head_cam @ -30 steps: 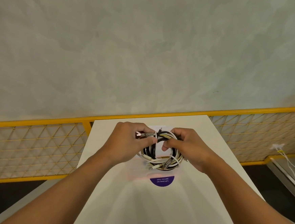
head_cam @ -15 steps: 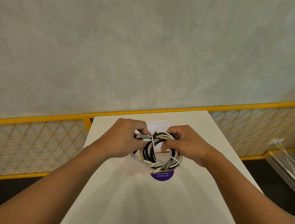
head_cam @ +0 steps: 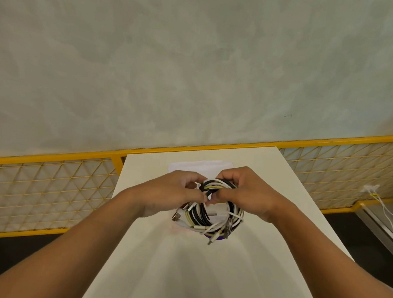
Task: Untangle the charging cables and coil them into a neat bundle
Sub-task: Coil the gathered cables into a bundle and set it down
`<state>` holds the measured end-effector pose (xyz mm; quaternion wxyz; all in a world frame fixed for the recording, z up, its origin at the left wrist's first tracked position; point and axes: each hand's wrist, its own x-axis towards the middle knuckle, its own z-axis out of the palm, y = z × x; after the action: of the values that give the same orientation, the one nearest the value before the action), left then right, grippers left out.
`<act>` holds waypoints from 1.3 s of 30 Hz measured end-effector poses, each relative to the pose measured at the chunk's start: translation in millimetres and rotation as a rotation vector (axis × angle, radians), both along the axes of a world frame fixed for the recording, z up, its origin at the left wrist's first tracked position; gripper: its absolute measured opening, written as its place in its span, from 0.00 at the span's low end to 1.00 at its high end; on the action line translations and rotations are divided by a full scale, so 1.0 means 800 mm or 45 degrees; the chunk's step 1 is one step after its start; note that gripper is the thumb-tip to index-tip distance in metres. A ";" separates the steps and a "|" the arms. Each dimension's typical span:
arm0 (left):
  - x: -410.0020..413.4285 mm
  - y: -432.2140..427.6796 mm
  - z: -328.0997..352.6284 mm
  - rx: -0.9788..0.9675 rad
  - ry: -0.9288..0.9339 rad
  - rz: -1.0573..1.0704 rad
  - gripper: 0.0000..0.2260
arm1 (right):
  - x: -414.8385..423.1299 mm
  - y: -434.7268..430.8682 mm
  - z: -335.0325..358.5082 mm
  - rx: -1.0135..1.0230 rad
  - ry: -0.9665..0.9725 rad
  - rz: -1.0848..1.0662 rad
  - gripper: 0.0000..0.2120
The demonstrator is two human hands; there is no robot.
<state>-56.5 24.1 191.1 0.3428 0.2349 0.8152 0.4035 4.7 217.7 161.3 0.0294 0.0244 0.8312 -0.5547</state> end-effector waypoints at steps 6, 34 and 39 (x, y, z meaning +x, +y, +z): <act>0.006 0.015 -0.018 0.039 0.287 0.157 0.08 | -0.004 -0.003 -0.007 -0.030 0.032 -0.073 0.06; -0.009 -0.002 -0.030 0.391 -0.594 0.428 0.15 | -0.003 -0.005 -0.023 0.265 0.261 -0.143 0.29; -0.010 -0.006 -0.026 0.428 -0.643 0.428 0.10 | -0.005 -0.006 -0.028 0.062 0.345 -0.184 0.15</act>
<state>-64.8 19.5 169.9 0.4189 0.0432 0.6542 0.6282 0.3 212.8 139.0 -0.1237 0.0096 0.8367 -0.5334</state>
